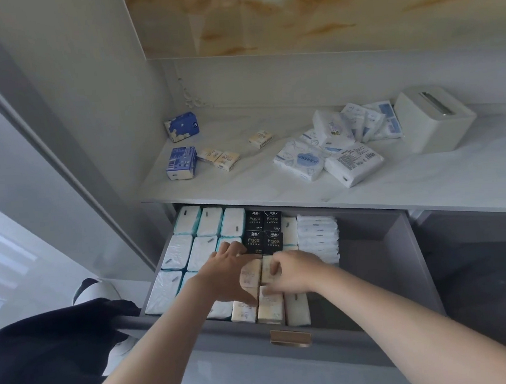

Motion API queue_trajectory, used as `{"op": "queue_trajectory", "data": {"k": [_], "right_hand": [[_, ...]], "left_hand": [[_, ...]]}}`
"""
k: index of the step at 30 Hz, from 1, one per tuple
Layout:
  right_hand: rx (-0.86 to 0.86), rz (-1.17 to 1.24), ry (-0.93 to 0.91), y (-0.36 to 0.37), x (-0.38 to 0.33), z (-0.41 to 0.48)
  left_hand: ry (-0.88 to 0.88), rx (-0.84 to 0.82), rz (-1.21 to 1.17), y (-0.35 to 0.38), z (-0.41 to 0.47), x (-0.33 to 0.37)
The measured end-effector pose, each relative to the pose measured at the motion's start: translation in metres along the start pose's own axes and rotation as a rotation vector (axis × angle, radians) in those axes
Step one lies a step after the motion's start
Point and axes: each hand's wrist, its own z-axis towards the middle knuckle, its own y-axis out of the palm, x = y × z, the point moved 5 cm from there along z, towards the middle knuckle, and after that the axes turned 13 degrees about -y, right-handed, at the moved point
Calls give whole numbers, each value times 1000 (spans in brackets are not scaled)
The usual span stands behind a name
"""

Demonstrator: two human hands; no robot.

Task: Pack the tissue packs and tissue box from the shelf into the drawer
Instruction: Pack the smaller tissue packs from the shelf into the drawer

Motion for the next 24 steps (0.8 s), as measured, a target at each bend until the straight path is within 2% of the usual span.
{"op": "queue_trajectory", "data": {"k": [3, 5, 8, 11, 14, 17, 21, 24], "right_hand": [[180, 17, -8, -13, 7, 3], [167, -73, -60, -9, 9, 4], [124, -124, -131, 2, 8, 7], [248, -140, -197, -9, 6, 14], [338, -148, -165, -25, 14, 24], [228, -146, -74, -30, 31, 37], [93, -193, -95, -31, 41, 52], [133, -191, -127, -28, 38, 53]], "left_hand": [[-1, -12, 2, -2, 1, 5], [-23, 33, -70, -7, 4, 10], [-29, 156, -57, -18, 14, 16], [-27, 179, -75, -24, 30, 20], [-23, 140, -30, -22, 45, 20], [-39, 74, 71, -13, 58, 14], [-18, 84, 135, -9, 66, 7], [14, 164, 84, -15, 65, 3]]}}
